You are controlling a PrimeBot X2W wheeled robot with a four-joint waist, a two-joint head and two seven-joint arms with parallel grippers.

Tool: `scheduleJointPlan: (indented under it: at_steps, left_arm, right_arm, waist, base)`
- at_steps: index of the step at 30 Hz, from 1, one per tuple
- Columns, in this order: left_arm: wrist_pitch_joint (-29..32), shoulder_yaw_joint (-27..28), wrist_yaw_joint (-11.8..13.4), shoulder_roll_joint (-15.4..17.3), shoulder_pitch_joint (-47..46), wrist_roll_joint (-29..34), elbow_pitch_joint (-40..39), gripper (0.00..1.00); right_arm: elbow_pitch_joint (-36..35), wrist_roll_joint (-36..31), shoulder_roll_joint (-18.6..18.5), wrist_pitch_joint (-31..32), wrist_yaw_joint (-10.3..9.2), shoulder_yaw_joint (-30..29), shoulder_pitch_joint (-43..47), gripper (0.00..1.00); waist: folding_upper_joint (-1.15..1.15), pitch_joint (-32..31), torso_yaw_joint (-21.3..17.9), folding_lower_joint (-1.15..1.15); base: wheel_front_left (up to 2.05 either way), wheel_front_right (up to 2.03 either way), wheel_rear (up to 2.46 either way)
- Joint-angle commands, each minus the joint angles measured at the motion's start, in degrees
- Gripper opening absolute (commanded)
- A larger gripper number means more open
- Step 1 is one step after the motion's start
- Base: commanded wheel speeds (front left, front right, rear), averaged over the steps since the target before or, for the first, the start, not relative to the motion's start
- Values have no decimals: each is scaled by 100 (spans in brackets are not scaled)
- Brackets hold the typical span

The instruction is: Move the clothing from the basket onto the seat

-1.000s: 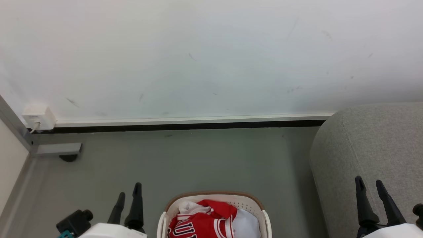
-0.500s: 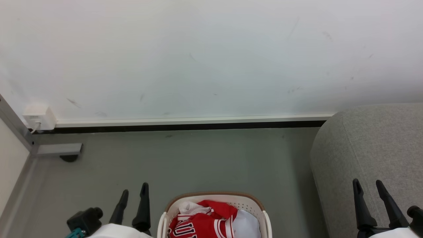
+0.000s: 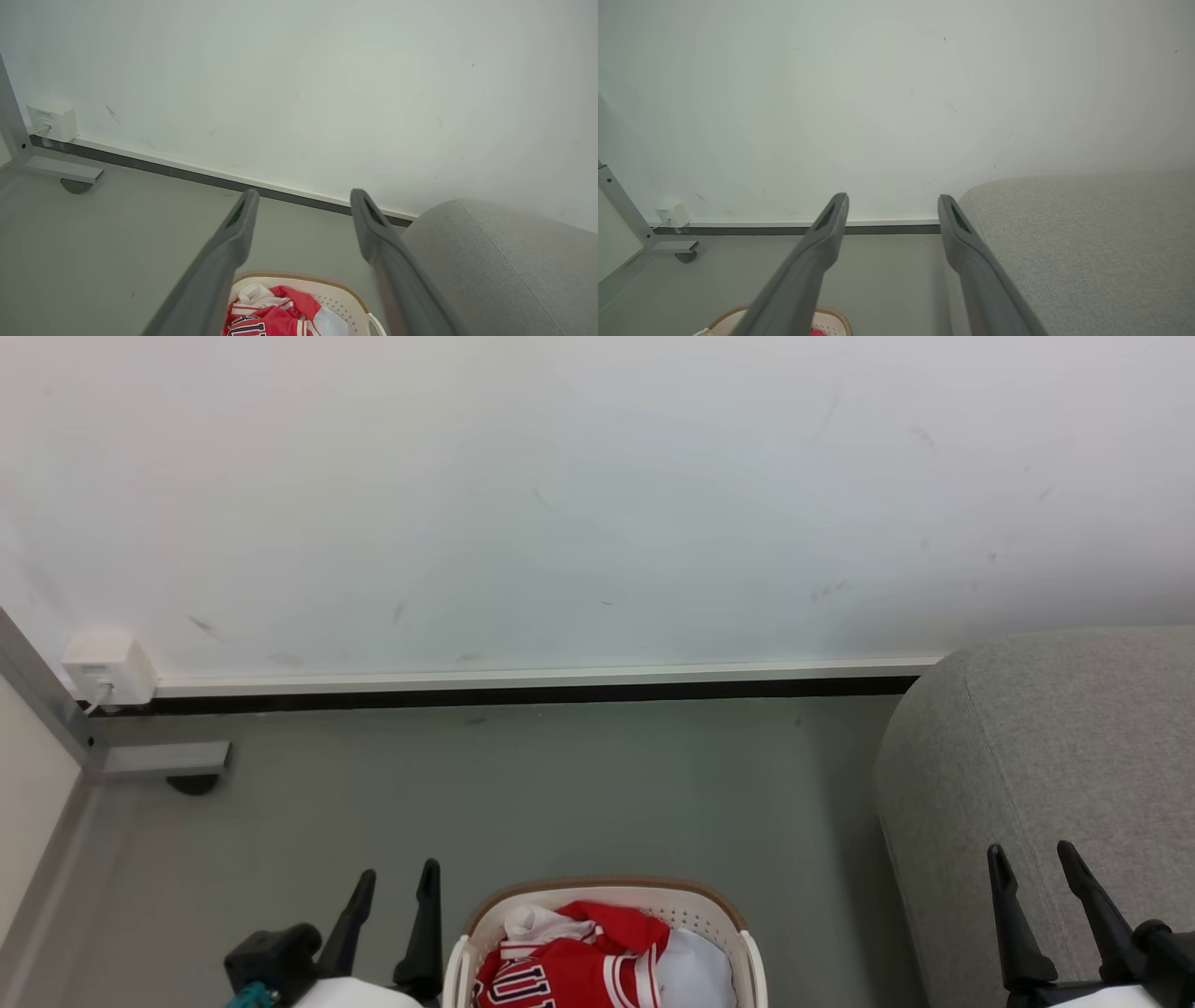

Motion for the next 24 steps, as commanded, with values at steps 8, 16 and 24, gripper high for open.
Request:
scheduleJointPlan:
  at_steps: [8,16,24]
  left_arm:
    - [-145,-36,5,50,45,594,-17,100]
    - [-232,-76,30,53,67,909,19,100]
    - [-316,-123,22,54,84,1194,112,100]
  right_arm:
    - [58,-361,-40,-146,-9,-8,63,100]
    - [128,-572,-35,-224,-10,-24,78,100]
    - [184,-763,2,-318,-11,-35,100,100]
  waist:
    - [0,-8,15,-1]
    - [0,-13,29,-1]
    - [0,-24,33,-1]
  base:
    - [0,0,0]
    - [0,0,0]
    - [0,0,0]
